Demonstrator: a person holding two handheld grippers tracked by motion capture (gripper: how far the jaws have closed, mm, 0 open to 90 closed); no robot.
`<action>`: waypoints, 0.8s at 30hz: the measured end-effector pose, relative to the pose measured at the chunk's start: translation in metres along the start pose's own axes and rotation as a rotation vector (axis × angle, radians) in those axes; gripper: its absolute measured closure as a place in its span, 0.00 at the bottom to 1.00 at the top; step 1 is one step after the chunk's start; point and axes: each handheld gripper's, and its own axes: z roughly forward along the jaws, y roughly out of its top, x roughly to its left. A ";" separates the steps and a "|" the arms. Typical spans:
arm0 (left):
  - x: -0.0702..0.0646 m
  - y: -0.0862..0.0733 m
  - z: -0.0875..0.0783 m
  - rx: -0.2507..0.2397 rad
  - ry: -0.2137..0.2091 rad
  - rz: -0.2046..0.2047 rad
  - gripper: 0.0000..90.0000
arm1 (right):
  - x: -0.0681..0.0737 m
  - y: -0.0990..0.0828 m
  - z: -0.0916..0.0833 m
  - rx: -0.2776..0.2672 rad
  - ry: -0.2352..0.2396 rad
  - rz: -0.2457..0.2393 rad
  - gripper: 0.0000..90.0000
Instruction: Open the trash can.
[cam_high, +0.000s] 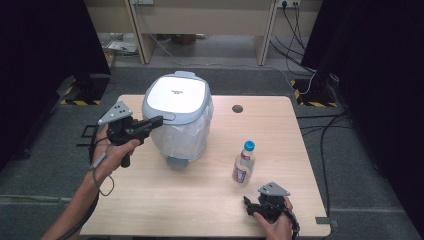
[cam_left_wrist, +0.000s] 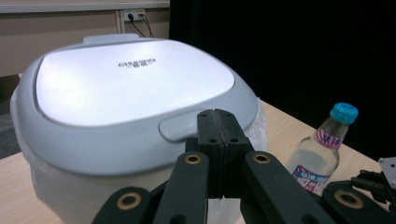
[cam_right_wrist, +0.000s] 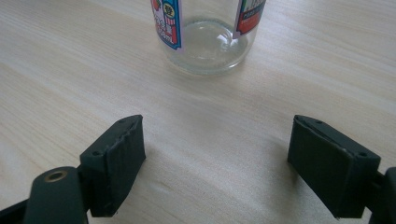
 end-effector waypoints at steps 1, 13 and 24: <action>0.001 0.002 0.002 0.001 0.005 0.002 0.99 | 0.000 0.000 0.000 0.000 0.000 0.000 0.21; 0.004 0.009 0.027 0.041 0.043 0.039 0.98 | 0.000 0.000 0.000 0.002 0.005 0.000 0.21; -0.002 0.003 0.030 0.047 0.095 0.122 0.99 | 0.002 0.000 0.000 -0.002 0.006 -0.015 0.21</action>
